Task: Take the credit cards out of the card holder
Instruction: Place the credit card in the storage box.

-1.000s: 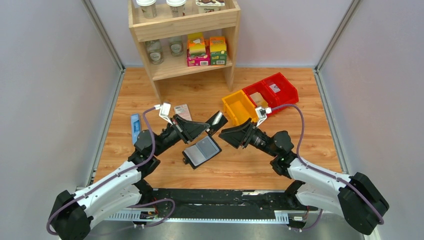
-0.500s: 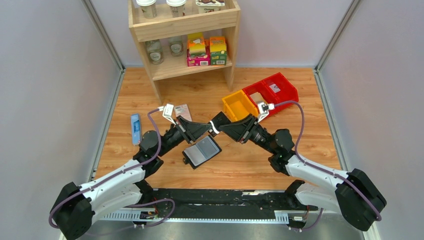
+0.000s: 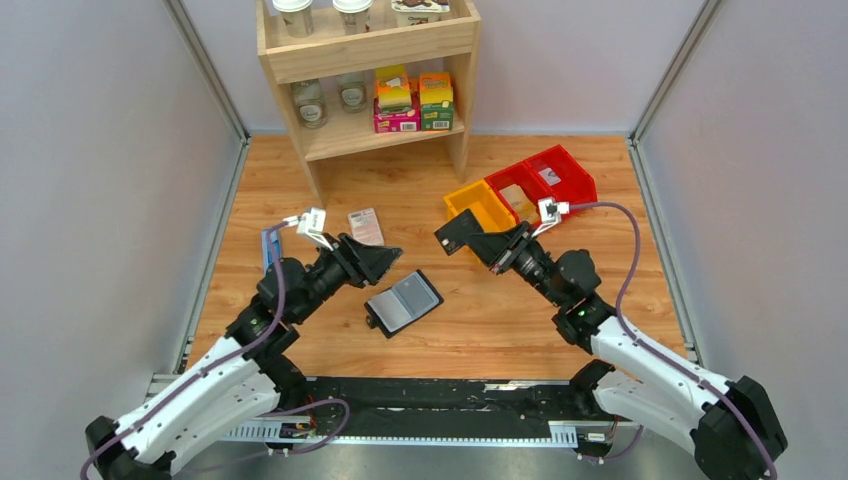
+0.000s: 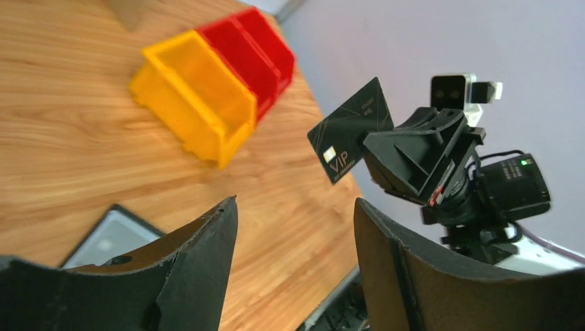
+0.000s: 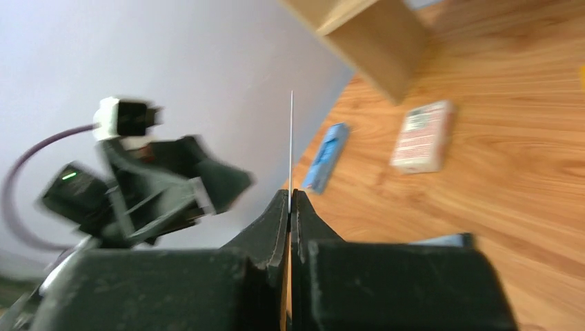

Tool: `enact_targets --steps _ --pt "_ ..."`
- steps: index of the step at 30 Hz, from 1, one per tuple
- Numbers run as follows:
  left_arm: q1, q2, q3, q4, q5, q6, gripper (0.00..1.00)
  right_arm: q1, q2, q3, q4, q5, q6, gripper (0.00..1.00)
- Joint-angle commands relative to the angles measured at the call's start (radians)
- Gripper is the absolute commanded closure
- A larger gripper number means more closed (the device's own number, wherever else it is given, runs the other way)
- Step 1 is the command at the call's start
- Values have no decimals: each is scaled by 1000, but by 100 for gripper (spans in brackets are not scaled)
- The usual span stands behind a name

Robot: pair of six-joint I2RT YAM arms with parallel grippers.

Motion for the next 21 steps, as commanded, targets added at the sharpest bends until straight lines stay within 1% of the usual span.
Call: enact_targets --steps 1,4,5,6,10,12,15,21 --pt "1 -102 169 -533 -217 170 28 -92 -26 105 -346 138 -79 100" --pt "1 -125 285 -793 -300 257 22 -203 26 152 -454 109 -73 100" --pt "1 -129 326 -832 -338 288 21 -259 55 166 -476 71 -68 100" --pt "1 -134 344 -907 -352 300 21 -299 84 183 -494 44 -65 100" --pt "1 -155 388 -1041 -440 342 21 -393 222 247 -534 -29 -83 100" --pt "1 -169 379 -1067 -440 325 21 -416 291 292 -557 -47 -106 100" --pt "1 -189 322 -1052 -406 271 21 -433 391 335 -566 -66 -129 100" --pt "1 -140 264 -1032 -325 213 21 -435 566 411 -552 -128 -125 100"
